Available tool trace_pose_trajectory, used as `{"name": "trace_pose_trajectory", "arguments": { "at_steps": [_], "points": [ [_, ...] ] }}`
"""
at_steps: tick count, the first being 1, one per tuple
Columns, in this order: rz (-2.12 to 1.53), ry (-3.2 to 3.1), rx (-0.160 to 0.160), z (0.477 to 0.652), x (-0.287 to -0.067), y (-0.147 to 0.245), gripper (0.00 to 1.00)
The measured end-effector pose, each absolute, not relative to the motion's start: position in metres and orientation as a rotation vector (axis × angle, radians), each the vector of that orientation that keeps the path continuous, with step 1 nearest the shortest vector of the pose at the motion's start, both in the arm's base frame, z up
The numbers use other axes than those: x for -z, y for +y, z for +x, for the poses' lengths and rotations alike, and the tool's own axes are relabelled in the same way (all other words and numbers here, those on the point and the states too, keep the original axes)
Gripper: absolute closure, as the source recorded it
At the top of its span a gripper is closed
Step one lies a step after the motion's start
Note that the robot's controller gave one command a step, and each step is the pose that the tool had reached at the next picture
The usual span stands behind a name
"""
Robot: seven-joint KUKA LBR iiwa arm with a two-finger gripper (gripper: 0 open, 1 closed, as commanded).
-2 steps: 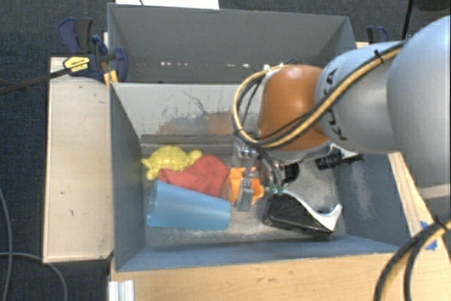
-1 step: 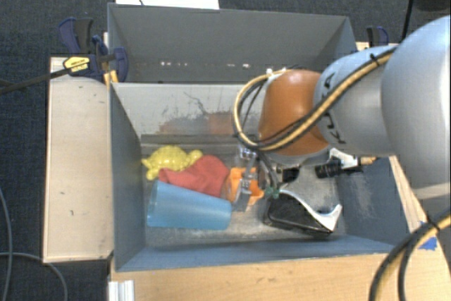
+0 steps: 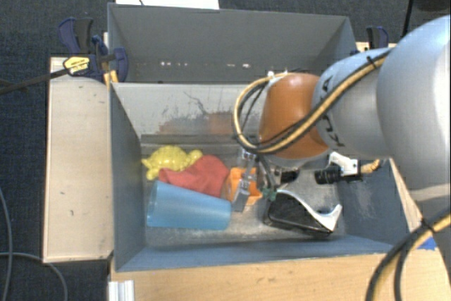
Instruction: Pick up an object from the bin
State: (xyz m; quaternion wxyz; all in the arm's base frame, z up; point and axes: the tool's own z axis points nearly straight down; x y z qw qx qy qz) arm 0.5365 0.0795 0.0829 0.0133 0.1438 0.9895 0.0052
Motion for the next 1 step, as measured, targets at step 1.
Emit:
{"name": "trace_pose_trajectory", "arguments": {
  "at_steps": [1],
  "points": [
    [0.590,3.049,-0.016,0.5258,-0.0834,0.0729,1.00]
  ]
}}
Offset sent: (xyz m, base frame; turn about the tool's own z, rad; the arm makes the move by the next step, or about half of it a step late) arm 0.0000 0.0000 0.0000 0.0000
